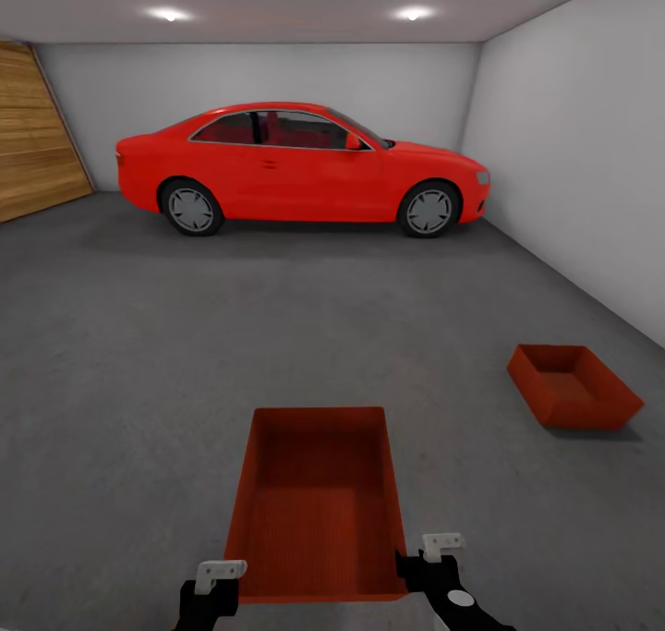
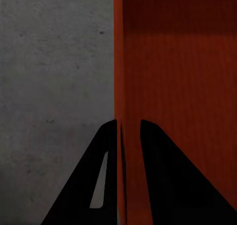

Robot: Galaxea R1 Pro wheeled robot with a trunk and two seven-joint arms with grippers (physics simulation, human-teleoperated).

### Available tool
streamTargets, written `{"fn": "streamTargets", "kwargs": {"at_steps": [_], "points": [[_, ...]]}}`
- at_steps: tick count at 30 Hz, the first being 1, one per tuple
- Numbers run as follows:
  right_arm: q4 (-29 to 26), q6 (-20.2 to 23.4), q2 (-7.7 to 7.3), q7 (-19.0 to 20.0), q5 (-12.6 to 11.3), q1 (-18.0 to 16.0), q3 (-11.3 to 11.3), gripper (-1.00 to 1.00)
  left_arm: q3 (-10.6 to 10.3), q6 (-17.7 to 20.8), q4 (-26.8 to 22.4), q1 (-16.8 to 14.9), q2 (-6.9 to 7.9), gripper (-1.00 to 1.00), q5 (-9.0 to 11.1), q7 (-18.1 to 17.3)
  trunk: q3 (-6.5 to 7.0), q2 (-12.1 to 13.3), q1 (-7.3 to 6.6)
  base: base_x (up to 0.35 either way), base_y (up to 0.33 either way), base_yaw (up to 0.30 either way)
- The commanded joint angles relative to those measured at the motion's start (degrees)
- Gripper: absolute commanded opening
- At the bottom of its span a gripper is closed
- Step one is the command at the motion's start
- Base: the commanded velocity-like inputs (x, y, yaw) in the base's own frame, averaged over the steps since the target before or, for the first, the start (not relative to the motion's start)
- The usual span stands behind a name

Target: Move the two storage containers from the living room to the garage. In the garage, place one container on the floor and stack the other container on top of it (either order is fine).

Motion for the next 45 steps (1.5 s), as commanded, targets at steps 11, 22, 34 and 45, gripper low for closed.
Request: {"fn": "streamTargets", "kwargs": {"at_steps": [11,22,34,45], "points": [[0.02,-0.20,-0.87,-0.67,0.01,-0.06,-0.40,-1.00,0.85,-0.13,0.02,-0.03,0.05,-1.00,0.69,0.52,-0.04,-0.02,0.01,0.103,0.000,0.000],[0.02,-0.20,-0.87,-0.67,0.01,-0.06,-0.40,-1.00,0.85,-0.13,0.02,-0.03,0.05,-1.00,0.67,0.52,-0.04,-0.02,0.01,0.151,0.000,0.000],[0.02,-0.20,-0.87,-0.67,0.01,-0.06,-0.40,-1.00,0.85,-0.13,0.03,-0.03,0.05,-1.00,0.67,0.52,-0.04,-0.02,0.01,0.100,0.000,0.000],[0.02,-0.20,-0.87,-0.67,0.01,-0.06,-0.40,-1.00,0.85,-0.13,0.00,-0.03,0.05,-1.00,0.70,0.52,-0.04,-0.02,0.01,0.215,0.000,0.000]]}}
